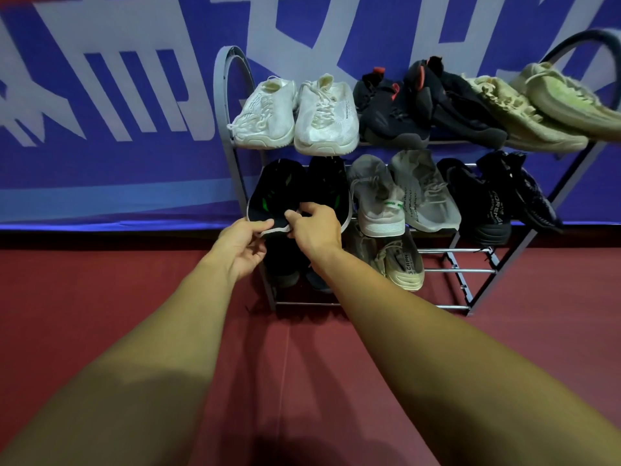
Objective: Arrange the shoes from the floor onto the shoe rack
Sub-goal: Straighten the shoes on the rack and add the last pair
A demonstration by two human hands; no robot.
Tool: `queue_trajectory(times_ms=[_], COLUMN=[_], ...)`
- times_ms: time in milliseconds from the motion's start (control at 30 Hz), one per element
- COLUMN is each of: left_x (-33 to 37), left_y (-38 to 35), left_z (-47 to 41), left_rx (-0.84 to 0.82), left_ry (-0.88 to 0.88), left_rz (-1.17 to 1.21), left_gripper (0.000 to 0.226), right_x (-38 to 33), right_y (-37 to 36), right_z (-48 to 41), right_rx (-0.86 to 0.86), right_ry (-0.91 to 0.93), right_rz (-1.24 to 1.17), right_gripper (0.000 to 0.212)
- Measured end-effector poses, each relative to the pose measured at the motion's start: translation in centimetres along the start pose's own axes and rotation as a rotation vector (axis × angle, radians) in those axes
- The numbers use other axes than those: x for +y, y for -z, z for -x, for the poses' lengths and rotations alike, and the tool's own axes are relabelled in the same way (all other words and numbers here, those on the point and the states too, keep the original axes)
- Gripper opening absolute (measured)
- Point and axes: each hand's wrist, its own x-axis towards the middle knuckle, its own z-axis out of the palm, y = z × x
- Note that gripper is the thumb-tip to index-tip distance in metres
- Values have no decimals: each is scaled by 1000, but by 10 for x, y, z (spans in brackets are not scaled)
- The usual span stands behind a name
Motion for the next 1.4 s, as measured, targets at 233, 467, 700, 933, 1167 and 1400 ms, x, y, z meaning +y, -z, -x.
queue_trajectory(times_ms=[233, 467, 700, 933, 1167, 1400], left_x=[-3, -3, -21, -60, -64, -56], left_y=[-9, -37, -101, -139, -152, -148], left_z=[-3, 14, 43, 35, 25, 30], left_rx=[159, 409, -11, 22, 39, -23], left_ry=[-86, -278, -532, -793, -920, -919], left_rz=[-289, -934, -1045, -1701, -1620, -1304], left_gripper=[18, 59, 15, 72, 57, 40], right_x=[-3, 2, 29, 44, 54, 48], right_y=[24, 95, 163, 180, 176, 183], right_z=[4, 16, 29, 6, -19, -22], right_rx=[-64, -52, -21, -67, -41, -42], right_ry=[127, 146, 123, 99, 17, -87], right_rz=[259, 467, 723, 687, 406, -31], right_gripper=[38, 21, 43, 45, 31, 39])
